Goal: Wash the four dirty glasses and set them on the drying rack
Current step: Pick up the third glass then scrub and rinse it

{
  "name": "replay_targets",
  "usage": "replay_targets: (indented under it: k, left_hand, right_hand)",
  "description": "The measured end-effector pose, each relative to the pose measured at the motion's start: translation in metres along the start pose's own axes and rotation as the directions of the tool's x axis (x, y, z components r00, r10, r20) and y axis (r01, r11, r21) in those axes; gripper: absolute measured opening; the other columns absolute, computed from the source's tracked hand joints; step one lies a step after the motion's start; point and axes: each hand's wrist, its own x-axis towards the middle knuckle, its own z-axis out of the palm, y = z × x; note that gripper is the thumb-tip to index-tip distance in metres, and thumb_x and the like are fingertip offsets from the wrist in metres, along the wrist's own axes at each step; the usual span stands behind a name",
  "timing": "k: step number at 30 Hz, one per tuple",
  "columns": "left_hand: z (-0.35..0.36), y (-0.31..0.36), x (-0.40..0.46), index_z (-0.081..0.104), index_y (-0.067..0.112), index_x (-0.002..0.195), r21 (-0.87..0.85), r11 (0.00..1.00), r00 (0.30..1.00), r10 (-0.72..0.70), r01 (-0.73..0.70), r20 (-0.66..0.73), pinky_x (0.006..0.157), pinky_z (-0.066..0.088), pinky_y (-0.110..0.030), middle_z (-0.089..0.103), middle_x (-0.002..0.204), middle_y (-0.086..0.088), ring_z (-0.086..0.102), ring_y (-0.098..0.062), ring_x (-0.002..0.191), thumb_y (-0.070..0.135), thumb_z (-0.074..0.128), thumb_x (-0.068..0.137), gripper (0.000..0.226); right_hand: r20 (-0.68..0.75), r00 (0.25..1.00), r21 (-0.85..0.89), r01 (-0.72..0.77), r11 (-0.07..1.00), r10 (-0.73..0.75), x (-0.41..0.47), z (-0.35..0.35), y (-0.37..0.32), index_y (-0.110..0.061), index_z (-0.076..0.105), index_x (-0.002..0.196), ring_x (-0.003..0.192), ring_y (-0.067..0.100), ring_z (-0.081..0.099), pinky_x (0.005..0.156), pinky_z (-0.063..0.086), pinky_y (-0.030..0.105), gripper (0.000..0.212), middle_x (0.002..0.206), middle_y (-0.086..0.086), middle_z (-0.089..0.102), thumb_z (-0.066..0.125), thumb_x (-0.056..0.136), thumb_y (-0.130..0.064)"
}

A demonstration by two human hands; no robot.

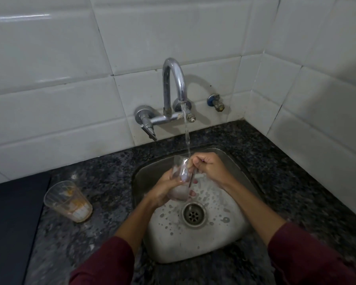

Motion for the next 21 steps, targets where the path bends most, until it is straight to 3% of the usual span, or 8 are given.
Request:
replay_targets:
  k: [4, 6, 8, 11, 13, 16, 18, 21]
  left_hand:
    - [0.007, -0.006, 0.005, 0.058, 0.008, 0.117, 0.094, 0.995, 0.979, 0.049, -0.031, -0.199, 0.064, 0.057, -0.039, 0.065, 0.103, -0.019, 0.069, -0.026, 0.078, 0.028, 0.084, 0.057, 0.068]
    - [0.01, -0.009, 0.009, 0.062, 0.022, 0.106, 0.268, 0.96, 0.94, 0.162, -0.08, -0.3, 0.073, 0.058, -0.04, 0.067, 0.104, -0.009, 0.068, -0.022, 0.088, 0.035, 0.085, 0.053, 0.06]
    - [0.014, -0.012, 0.011, 0.059, 0.029, 0.103, 0.467, 0.882, 0.893, 0.261, -0.066, -0.366, 0.077, 0.055, -0.032, 0.067, 0.102, 0.003, 0.065, -0.016, 0.093, 0.04, 0.084, 0.053, 0.057]
    - [0.027, -0.016, 0.009, 0.051, 0.025, 0.115, 0.603, 0.797, 0.831, 0.327, 0.013, -0.45, 0.056, 0.052, -0.021, 0.064, 0.101, 0.003, 0.066, -0.011, 0.076, 0.036, 0.08, 0.064, 0.06]
    - [0.027, -0.019, 0.009, 0.044, 0.028, 0.121, 0.65, 0.757, 0.813, 0.338, 0.065, -0.475, 0.054, 0.057, -0.03, 0.063, 0.102, 0.002, 0.067, -0.013, 0.072, 0.047, 0.079, 0.064, 0.07]
    - [0.016, -0.013, 0.008, 0.045, 0.028, 0.125, 0.598, 0.801, 0.917, 0.206, 0.042, -0.34, 0.071, 0.057, -0.028, 0.061, 0.109, 0.007, 0.064, -0.013, 0.096, 0.046, 0.082, 0.063, 0.075]
    - [0.004, -0.005, 0.008, 0.053, 0.023, 0.122, 0.386, 0.922, 0.972, 0.064, 0.029, -0.226, 0.085, 0.056, -0.041, 0.065, 0.114, -0.002, 0.064, -0.026, 0.104, 0.038, 0.085, 0.061, 0.071]
    - [0.002, 0.004, 0.008, 0.058, 0.013, 0.112, 0.144, 0.989, 0.997, -0.02, 0.031, -0.077, 0.077, 0.056, -0.048, 0.068, 0.101, -0.014, 0.068, -0.036, 0.083, 0.022, 0.084, 0.06, 0.059]
  right_hand:
    - [-0.02, 0.999, -0.11, 0.028, 0.993, -0.031, 0.004, 0.004, 0.002, -0.016, 0.065, 0.073, 0.063, 0.007, 0.062, 0.066, 0.048, 0.018, 0.026, 0.065, 0.0, 0.064, 0.048, 0.093, -0.011]
    - [-0.069, 0.997, -0.18, 0.01, 0.984, -0.023, 0.006, 0.006, 0.001, -0.011, 0.067, 0.073, 0.062, 0.015, 0.063, 0.062, 0.049, 0.018, 0.027, 0.065, 0.004, 0.066, 0.049, 0.093, -0.005]
    - [-0.11, 0.994, -0.263, -0.036, 0.964, 0.007, 0.008, 0.012, -0.002, -0.005, 0.069, 0.073, 0.064, 0.021, 0.065, 0.061, 0.052, 0.024, 0.025, 0.068, 0.007, 0.068, 0.051, 0.089, 0.0]
    - [-0.135, 0.988, -0.358, -0.116, 0.927, 0.072, 0.009, 0.023, -0.001, -0.006, 0.069, 0.075, 0.076, 0.02, 0.066, 0.074, 0.052, 0.028, 0.018, 0.077, 0.007, 0.069, 0.054, 0.084, 0.001]
    - [-0.143, 0.984, -0.35, -0.148, 0.925, 0.103, 0.008, 0.024, 0.002, -0.008, 0.069, 0.077, 0.08, 0.021, 0.067, 0.077, 0.053, 0.029, 0.019, 0.082, 0.01, 0.071, 0.054, 0.085, 0.0]
    - [-0.118, 0.983, -0.173, -0.157, 0.972, 0.138, 0.007, 0.01, 0.005, -0.015, 0.068, 0.071, 0.074, 0.019, 0.067, 0.072, 0.054, 0.03, 0.029, 0.075, 0.011, 0.071, 0.05, 0.087, 0.001]
    - [-0.043, 0.991, 0.0, -0.124, 0.992, 0.124, 0.005, 0.0, 0.008, -0.016, 0.066, 0.069, 0.065, 0.011, 0.063, 0.068, 0.051, 0.023, 0.032, 0.068, 0.008, 0.066, 0.049, 0.092, -0.001]
    - [0.001, 0.993, 0.112, -0.116, 0.987, 0.116, 0.003, 0.0, 0.008, -0.016, 0.064, 0.069, 0.06, 0.007, 0.059, 0.062, 0.049, 0.021, 0.034, 0.064, 0.003, 0.062, 0.045, 0.096, -0.006]
